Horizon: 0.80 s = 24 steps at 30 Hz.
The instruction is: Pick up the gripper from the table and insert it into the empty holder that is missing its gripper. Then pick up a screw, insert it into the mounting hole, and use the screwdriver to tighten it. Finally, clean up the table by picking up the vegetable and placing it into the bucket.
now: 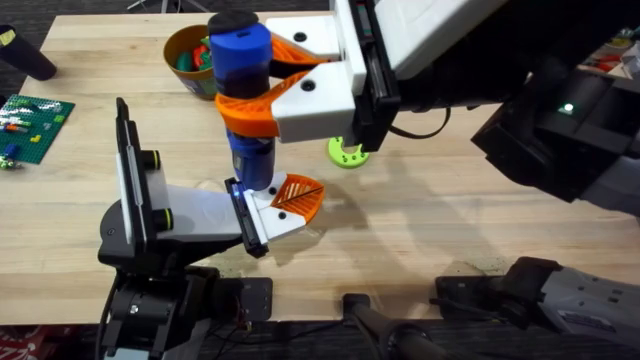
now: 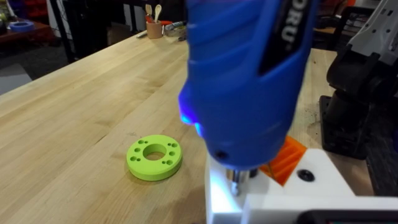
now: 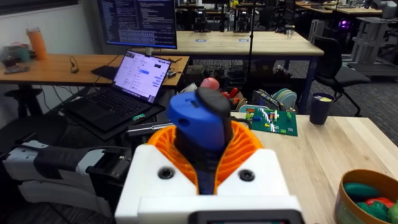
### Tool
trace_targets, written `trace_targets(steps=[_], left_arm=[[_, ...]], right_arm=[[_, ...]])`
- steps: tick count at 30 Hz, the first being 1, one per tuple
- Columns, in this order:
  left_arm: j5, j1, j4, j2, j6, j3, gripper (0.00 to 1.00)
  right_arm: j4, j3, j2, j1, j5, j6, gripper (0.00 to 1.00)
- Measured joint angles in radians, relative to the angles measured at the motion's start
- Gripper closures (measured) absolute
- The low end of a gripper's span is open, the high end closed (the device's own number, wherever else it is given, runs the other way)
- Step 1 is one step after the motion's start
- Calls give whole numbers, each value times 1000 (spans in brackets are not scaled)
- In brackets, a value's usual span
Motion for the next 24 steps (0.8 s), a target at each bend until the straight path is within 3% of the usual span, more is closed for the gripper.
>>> trace_targets(steps=[12,24], left_arm=[[3,0,1,2,-6,0,995],[4,0,1,2,-6,0,995]], right_arm=[[59,-5,0,-1,3,66,897],[-60,34,0,-7,-11,108,897]])
